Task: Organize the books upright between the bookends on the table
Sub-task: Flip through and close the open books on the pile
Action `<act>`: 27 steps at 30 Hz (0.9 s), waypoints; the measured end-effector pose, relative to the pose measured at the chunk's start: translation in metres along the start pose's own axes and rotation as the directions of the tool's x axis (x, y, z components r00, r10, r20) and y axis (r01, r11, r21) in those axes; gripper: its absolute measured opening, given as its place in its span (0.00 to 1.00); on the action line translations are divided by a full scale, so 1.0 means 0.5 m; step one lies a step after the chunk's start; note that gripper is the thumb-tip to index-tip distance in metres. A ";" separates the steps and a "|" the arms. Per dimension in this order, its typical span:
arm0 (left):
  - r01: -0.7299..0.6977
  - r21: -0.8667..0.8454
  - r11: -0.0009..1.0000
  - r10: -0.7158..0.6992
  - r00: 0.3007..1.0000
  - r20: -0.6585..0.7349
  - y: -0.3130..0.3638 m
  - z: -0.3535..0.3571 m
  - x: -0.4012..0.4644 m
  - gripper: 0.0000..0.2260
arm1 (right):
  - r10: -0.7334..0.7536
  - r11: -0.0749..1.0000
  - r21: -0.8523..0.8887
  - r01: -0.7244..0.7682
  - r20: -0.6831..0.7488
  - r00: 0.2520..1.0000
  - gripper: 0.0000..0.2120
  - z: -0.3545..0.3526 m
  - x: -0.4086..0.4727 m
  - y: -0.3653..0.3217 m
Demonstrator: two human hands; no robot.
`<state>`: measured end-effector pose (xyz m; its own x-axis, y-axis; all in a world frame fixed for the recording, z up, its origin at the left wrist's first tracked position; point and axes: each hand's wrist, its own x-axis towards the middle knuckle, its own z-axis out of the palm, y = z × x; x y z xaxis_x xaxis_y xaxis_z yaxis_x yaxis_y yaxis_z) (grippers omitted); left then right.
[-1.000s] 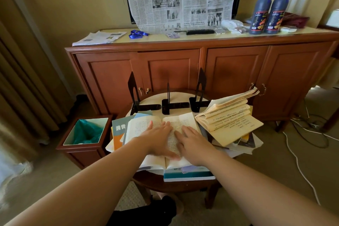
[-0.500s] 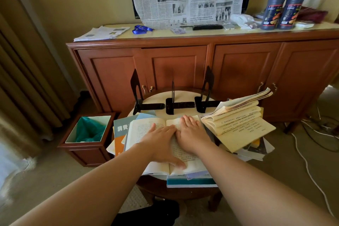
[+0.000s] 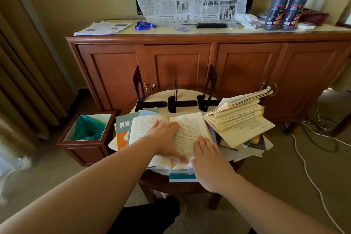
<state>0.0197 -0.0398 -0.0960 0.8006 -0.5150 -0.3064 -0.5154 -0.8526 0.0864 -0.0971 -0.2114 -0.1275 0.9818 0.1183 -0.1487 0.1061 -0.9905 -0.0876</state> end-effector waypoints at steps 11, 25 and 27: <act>-0.016 -0.007 1.000 0.016 0.999 -0.037 -0.005 0.008 0.006 0.59 | -0.053 0.985 0.165 0.055 -0.016 0.998 0.28 -0.034 0.183 0.009; 0.000 -0.038 0.999 -0.001 1.000 -0.025 -0.013 0.014 0.006 0.60 | -0.026 0.994 0.106 0.029 -0.030 0.999 0.31 -0.015 0.147 0.028; 0.005 -0.038 0.999 -0.006 1.000 -0.030 -0.011 0.015 0.005 0.60 | -0.025 0.994 0.104 0.031 -0.059 0.998 0.31 -0.009 0.090 0.029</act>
<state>0.0220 -0.0358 -0.1042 0.8124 -0.5125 -0.2781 -0.4997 -0.8577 0.1211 -0.0508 -0.2207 -0.1308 0.9864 0.1387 -0.0882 0.1196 -0.9737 -0.1937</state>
